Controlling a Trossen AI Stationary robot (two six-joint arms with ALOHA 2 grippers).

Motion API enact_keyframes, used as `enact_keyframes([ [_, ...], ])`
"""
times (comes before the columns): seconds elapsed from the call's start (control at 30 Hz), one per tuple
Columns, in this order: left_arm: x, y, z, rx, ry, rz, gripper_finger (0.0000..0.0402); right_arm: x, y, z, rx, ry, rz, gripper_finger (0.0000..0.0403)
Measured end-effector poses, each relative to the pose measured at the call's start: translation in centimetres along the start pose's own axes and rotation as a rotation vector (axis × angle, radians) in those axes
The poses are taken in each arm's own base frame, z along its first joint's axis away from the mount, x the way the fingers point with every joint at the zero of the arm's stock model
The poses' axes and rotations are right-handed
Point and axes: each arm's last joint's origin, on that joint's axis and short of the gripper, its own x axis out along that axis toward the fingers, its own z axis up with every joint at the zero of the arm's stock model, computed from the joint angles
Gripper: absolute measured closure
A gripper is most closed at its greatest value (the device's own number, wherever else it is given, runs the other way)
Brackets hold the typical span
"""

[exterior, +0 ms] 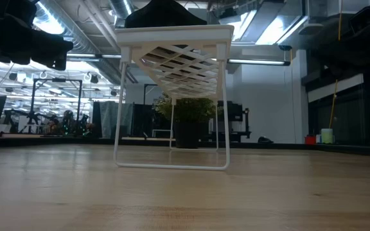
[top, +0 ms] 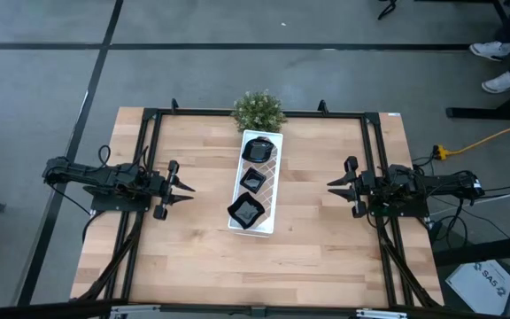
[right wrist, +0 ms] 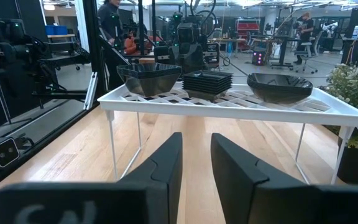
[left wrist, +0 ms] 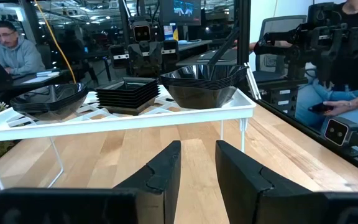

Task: Pick & Place Mini shaped plates
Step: Return to Home Position

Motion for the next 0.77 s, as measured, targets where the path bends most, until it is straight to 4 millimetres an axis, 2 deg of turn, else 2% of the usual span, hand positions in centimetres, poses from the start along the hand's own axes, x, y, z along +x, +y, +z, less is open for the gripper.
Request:
enact_keyframes([
  [0.77, 0.0, 0.0, 0.0, 0.0, 0.0, 0.0, 0.031, 0.0, 0.0, 0.0, 0.0, 0.0, 0.0, 0.0318],
])
